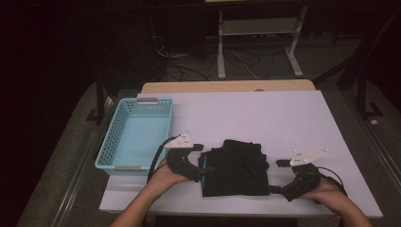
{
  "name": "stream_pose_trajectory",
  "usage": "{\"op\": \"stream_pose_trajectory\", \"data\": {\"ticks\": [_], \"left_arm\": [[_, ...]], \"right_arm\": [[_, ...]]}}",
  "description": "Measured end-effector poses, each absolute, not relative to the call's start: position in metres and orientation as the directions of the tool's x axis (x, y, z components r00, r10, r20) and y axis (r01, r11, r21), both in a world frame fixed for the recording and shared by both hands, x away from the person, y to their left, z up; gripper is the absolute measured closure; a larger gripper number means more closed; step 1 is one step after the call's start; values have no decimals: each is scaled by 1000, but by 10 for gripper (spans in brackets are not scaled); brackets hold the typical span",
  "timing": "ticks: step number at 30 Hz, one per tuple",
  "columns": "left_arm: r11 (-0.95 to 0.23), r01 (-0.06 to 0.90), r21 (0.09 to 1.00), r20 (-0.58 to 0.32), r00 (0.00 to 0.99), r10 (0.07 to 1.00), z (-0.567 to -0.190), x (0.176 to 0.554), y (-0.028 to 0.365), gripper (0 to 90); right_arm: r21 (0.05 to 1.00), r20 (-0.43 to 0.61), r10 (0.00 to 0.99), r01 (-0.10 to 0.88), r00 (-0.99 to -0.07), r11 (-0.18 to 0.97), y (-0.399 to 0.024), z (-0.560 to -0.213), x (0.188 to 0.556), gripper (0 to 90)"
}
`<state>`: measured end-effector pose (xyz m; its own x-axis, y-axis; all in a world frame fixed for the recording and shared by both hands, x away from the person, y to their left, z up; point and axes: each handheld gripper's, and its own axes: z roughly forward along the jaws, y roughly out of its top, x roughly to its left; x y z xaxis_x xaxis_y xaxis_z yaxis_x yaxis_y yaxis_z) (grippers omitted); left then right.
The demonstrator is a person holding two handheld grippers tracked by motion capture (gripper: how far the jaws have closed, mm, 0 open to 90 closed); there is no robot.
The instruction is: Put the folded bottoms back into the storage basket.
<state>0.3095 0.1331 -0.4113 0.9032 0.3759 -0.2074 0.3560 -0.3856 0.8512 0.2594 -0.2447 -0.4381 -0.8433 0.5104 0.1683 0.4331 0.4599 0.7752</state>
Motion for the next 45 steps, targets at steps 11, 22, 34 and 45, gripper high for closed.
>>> {"op": "stream_pose_trajectory", "data": {"ticks": [11, 22, 34, 45], "left_arm": [[-398, 380, 835, -203, 885, 420, -423, 326, 124, 0], [-415, 411, 812, -191, 858, 476, -436, 347, 118, 91], [-454, 434, 778, -170, 842, 512, -445, 350, 117, 315], [-517, 435, 737, -126, 840, 528, -455, 347, 115, 315]], "right_arm": [[776, 166, 505, 429, -847, 463, -245, -438, 259, 0], [775, 164, 504, 427, -848, 466, -244, -438, 259, 0], [773, 167, 501, 428, -849, 468, -245, -439, 259, 0], [773, 169, 500, 429, -850, 468, -245, -439, 259, 0]]}}
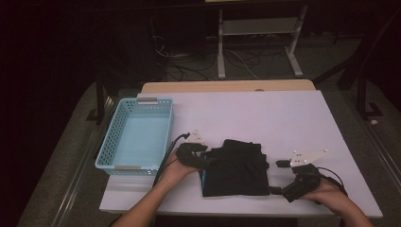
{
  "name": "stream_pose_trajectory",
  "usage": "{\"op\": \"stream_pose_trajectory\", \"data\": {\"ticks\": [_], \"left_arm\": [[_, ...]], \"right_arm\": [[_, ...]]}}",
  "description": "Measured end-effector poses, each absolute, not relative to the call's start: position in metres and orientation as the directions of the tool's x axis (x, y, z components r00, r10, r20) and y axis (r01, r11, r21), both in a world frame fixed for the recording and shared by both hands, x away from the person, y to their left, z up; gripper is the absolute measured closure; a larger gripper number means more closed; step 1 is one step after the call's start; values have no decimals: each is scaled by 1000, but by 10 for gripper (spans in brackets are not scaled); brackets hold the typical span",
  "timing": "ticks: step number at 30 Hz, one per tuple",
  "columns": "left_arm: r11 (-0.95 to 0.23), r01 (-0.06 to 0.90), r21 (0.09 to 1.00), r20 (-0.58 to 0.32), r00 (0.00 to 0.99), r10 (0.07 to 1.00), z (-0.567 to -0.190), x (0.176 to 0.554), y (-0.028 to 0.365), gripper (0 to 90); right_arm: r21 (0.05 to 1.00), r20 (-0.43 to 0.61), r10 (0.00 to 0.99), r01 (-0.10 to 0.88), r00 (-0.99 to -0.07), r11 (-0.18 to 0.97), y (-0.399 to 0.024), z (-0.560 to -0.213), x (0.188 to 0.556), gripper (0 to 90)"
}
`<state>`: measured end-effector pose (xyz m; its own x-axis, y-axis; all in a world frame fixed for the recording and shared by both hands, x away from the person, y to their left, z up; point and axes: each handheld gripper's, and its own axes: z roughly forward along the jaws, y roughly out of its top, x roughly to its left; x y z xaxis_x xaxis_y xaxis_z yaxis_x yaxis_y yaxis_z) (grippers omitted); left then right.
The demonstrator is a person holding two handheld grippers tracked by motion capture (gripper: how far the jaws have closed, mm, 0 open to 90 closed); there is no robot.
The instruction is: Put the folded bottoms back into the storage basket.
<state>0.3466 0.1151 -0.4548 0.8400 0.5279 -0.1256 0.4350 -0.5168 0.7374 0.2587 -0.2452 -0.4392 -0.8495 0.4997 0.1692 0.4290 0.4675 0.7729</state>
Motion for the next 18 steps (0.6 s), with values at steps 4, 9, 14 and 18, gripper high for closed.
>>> {"op": "stream_pose_trajectory", "data": {"ticks": [4, 9, 14, 18], "left_arm": [[-523, 443, 728, -124, 836, 535, -457, 344, 115, 301], [-536, 430, 727, -92, 834, 544, -458, 338, 113, 279], [-544, 425, 724, -89, 839, 537, -457, 336, 112, 350], [-544, 425, 723, -96, 842, 530, -456, 335, 111, 431]], "right_arm": [[772, 170, 498, 429, -850, 468, -245, -439, 259, 0], [771, 170, 497, 429, -851, 470, -245, -440, 259, 0], [771, 170, 495, 428, -852, 471, -244, -440, 259, 0], [769, 174, 494, 431, -852, 472, -244, -440, 259, 0]]}}
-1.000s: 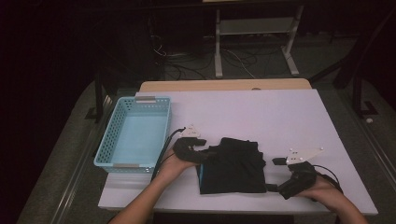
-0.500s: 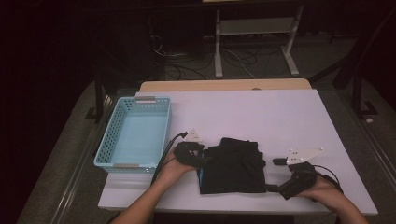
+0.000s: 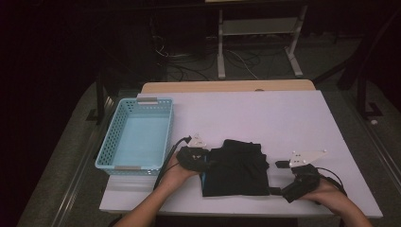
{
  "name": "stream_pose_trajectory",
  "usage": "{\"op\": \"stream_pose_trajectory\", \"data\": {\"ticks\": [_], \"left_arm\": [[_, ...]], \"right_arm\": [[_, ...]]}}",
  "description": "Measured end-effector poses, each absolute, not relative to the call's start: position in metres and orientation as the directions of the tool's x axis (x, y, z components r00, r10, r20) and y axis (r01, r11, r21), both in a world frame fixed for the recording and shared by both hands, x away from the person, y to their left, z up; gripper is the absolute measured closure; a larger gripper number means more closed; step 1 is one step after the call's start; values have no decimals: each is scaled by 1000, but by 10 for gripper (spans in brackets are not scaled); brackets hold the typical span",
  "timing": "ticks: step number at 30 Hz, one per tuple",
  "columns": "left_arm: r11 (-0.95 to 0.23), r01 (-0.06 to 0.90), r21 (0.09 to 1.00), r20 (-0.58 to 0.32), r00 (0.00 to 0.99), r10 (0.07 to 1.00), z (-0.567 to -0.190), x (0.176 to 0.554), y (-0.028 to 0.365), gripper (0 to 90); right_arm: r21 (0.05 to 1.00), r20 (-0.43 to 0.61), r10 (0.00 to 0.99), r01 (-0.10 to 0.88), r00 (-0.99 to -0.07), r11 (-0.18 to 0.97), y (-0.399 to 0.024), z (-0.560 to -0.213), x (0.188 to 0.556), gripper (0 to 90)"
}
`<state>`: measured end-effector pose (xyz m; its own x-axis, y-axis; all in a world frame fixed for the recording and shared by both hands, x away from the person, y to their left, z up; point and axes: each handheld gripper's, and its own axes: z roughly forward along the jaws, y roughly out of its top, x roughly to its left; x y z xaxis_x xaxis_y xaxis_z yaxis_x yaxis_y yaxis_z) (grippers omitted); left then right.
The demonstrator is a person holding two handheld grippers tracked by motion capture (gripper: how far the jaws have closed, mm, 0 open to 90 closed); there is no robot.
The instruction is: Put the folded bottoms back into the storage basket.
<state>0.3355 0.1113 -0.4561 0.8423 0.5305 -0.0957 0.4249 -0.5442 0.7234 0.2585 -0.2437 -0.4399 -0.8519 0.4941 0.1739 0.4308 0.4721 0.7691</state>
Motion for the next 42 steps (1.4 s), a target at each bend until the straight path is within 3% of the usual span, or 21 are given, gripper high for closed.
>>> {"op": "stream_pose_trajectory", "data": {"ticks": [7, 10, 13, 25, 42], "left_arm": [[-555, 433, 711, -128, 855, 503, -454, 333, 109, 595], [-552, 448, 703, -157, 855, 495, -453, 334, 109, 706], [-562, 456, 690, -170, 857, 486, -452, 335, 107, 753], [-558, 467, 685, -189, 855, 483, -452, 337, 108, 758], [-558, 464, 688, -187, 857, 480, -452, 338, 108, 756]], "right_arm": [[768, 176, 493, 432, -852, 472, -243, -440, 259, 0], [768, 176, 493, 432, -852, 472, -243, -440, 259, 0], [764, 178, 492, 435, -852, 477, -243, -441, 259, 0], [719, 167, 504, 455, -847, 526, -242, -443, 239, 91], [661, 120, 466, 421, -876, 621, -228, -451, 233, 349]]}}
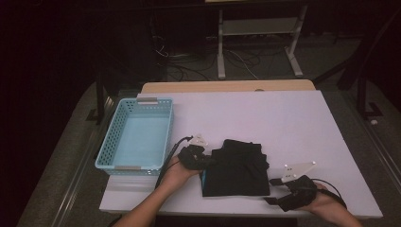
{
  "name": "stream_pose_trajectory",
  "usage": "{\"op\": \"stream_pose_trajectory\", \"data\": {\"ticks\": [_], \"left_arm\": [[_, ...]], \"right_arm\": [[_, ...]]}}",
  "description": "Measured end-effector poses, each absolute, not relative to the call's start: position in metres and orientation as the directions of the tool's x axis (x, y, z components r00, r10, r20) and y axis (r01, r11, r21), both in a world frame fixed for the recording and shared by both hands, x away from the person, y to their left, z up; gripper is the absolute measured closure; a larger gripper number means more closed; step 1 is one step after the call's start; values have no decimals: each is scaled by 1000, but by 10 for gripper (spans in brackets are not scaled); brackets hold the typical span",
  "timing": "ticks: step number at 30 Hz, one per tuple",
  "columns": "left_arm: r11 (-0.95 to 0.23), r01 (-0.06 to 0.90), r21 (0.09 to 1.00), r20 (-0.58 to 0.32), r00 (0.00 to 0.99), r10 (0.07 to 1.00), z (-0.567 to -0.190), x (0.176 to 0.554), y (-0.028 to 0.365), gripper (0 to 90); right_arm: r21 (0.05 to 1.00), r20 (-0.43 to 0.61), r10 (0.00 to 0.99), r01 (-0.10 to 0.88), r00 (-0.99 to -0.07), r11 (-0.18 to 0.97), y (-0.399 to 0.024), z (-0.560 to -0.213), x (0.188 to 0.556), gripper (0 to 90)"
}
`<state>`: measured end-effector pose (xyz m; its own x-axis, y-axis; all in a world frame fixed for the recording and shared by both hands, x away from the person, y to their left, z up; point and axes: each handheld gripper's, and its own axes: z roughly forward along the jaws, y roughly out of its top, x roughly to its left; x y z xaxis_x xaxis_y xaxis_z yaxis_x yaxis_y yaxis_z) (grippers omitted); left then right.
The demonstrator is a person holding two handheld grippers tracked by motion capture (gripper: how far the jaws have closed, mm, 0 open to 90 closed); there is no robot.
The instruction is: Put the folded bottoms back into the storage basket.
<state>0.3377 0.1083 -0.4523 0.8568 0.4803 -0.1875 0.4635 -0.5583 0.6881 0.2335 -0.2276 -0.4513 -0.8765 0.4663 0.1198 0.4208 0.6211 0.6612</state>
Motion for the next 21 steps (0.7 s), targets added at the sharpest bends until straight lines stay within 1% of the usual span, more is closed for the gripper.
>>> {"op": "stream_pose_trajectory", "data": {"ticks": [1, 2, 3, 6, 7, 8, 11, 12, 13, 14, 15, 16, 17, 19, 21], "left_arm": [[-559, 463, 688, -188, 857, 479, -452, 338, 108, 756], [-558, 465, 687, -189, 856, 480, -452, 338, 108, 756], [-558, 465, 687, -191, 857, 479, -452, 338, 109, 756], [-559, 464, 688, -189, 857, 478, -452, 338, 109, 757], [-560, 463, 687, -188, 858, 478, -452, 338, 108, 757], [-560, 463, 687, -188, 858, 478, -452, 338, 108, 757], [-561, 461, 687, -186, 858, 478, -452, 338, 108, 757], [-561, 461, 687, -186, 858, 478, -452, 338, 108, 757], [-560, 462, 688, -186, 858, 478, -452, 338, 108, 757], [-558, 463, 688, -188, 857, 479, -452, 338, 108, 757], [-558, 463, 688, -188, 857, 479, -452, 338, 108, 757], [-558, 463, 688, -188, 857, 480, -452, 338, 108, 757], [-559, 463, 688, -187, 857, 480, -452, 338, 108, 758], [-560, 462, 688, -185, 857, 480, -452, 338, 108, 759], [-561, 462, 687, -184, 858, 480, -452, 338, 108, 760]], "right_arm": [[655, 96, 462, 406, -882, 638, -225, -452, 233, 376], [655, 96, 462, 406, -882, 638, -225, -452, 233, 376], [653, 83, 464, 400, -882, 643, -222, -451, 233, 405], [652, 64, 459, 386, -886, 653, -218, -451, 232, 426], [648, 38, 458, 371, -888, 666, -215, -451, 232, 446], [648, 38, 458, 371, -888, 666, -215, -451, 232, 446], [647, 33, 453, 365, -891, 670, -210, -451, 233, 521], [647, 33, 453, 365, -891, 670, -210, -451, 233, 521], [646, 26, 447, 356, -894, 675, -209, -450, 233, 575], [646, 26, 447, 356, -894, 675, -209, -450, 233, 575], [648, 14, 441, 344, -898, 680, -207, -450, 232, 648], [648, 14, 441, 344, -898, 680, -207, -450, 232, 648], [646, 5, 435, 335, -901, 686, -205, -449, 233, 716], [643, 2, 427, 328, -904, 692, -203, -449, 235, 758], [643, 5, 428, 331, -904, 691, -203, -449, 236, 769]]}}
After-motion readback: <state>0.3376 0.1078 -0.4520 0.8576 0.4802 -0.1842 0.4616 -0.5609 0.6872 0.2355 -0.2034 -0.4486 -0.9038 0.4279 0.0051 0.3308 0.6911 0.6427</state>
